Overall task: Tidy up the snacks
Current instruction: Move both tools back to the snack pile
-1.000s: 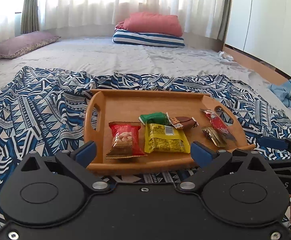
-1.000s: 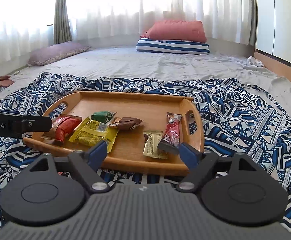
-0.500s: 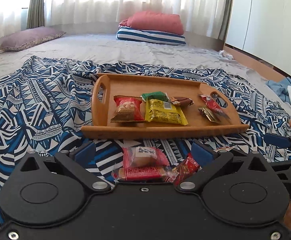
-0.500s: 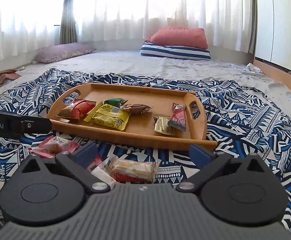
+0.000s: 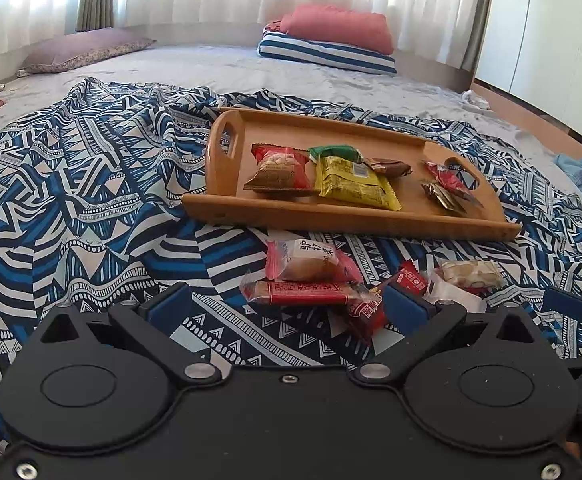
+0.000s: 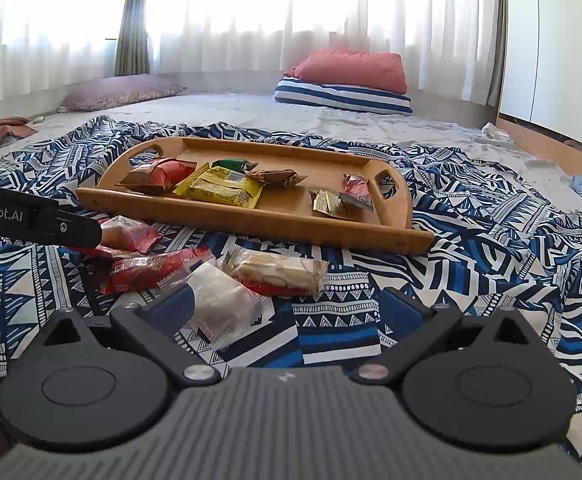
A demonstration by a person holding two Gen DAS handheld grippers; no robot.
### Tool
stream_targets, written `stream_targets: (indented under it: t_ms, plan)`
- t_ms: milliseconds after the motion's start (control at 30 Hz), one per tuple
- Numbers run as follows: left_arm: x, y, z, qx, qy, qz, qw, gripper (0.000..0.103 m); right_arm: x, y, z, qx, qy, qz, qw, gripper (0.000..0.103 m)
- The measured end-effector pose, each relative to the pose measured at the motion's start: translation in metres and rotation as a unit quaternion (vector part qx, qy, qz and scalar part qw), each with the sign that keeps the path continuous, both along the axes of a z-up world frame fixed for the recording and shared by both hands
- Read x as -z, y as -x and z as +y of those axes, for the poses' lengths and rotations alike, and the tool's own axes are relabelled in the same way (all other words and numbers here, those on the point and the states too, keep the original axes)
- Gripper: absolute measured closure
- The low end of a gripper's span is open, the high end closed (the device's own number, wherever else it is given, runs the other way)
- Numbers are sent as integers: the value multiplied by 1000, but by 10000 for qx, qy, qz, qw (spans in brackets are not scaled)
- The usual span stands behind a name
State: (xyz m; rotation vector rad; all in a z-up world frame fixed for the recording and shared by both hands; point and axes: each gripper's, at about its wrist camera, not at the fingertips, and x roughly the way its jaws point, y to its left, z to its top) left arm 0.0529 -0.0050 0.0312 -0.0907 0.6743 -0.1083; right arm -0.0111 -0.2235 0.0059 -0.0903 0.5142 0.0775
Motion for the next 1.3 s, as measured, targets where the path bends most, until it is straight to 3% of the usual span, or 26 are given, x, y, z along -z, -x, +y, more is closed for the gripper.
stream_targets:
  t_ms: [200,300,533,833,967,1200,1300]
  plan:
    - [10,-7,-4,-22,-25,38,10000,2,8,-2,4,18,-107,113,9999,0]
    - [12,-12,-4,84,57,89,9999,9,10,-4,8,22,-130,145,9998,0]
    - [14,-21,-4,173,248,202,9993,16,15,-10,16,7,-198,228,9995,0]
    - [17,-23,-10,261,198,210,9992,21,18,-14,18,31,-278,258,9993,0]
    - [17,-25,-12,260,203,175,9993,28,19,-18,19,-9,-236,299,9993,0]
    - [15,-29,-9,218,309,216,9991,54,19,-24,20,-31,-216,347,9992,0]
    - [15,-31,-8,199,280,251,9991,57,21,-23,20,-37,-193,309,9993,0]
